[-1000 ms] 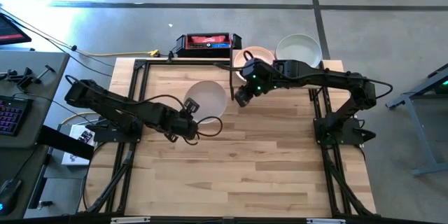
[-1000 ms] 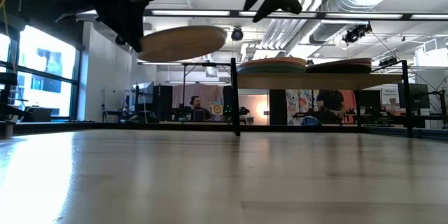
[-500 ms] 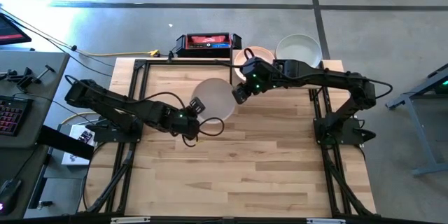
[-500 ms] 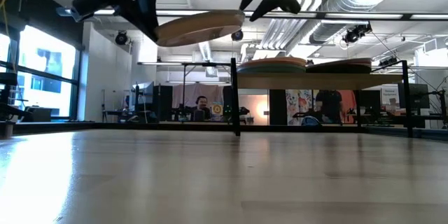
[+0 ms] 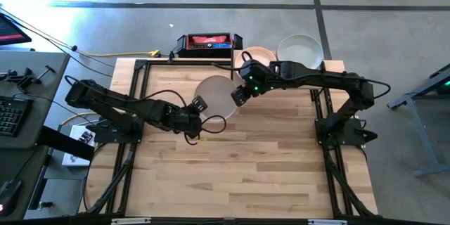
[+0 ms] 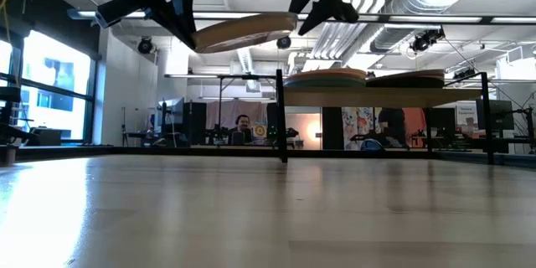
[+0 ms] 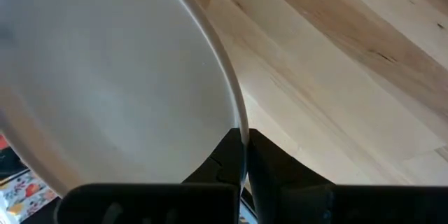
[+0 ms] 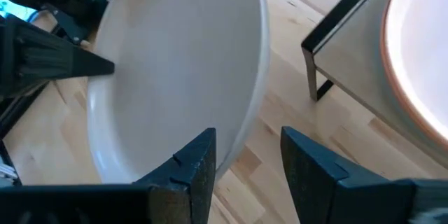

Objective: Place and stack plates onto a shelf
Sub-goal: Stack the gray plate on top of the light brown plate on the shelf

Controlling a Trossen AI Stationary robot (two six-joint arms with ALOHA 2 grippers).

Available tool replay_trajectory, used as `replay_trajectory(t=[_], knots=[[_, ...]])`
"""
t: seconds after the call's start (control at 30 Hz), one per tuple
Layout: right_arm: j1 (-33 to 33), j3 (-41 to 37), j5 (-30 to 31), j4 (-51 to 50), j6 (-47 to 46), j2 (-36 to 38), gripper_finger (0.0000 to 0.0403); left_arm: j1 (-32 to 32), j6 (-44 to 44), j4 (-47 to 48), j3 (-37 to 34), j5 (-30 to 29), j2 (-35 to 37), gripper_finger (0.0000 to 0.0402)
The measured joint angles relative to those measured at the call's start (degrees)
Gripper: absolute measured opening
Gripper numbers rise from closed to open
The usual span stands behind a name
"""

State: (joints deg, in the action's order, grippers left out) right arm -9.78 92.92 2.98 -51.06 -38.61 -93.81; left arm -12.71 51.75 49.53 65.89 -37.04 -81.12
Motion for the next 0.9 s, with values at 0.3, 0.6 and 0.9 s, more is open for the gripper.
replay_trajectory(t=[0.3,0.6,0.9], knots=[[0.00,0.00,0.00,0.25,0.00,-0.28,0.0080,0.00,-0.32,-0.25,0.00,-0.07,0.00,0.0001],[-0.09,0.00,1.51,0.03,0.63,-0.28,0.0009,0.00,-0.65,-3.38,0.00,-0.09,0.00,0.0001],[-0.04,0.00,1.54,-0.67,1.33,-0.28,0.0002,-0.07,-7.98,-4.16,-0.02,-0.57,0.00,0.0015]])
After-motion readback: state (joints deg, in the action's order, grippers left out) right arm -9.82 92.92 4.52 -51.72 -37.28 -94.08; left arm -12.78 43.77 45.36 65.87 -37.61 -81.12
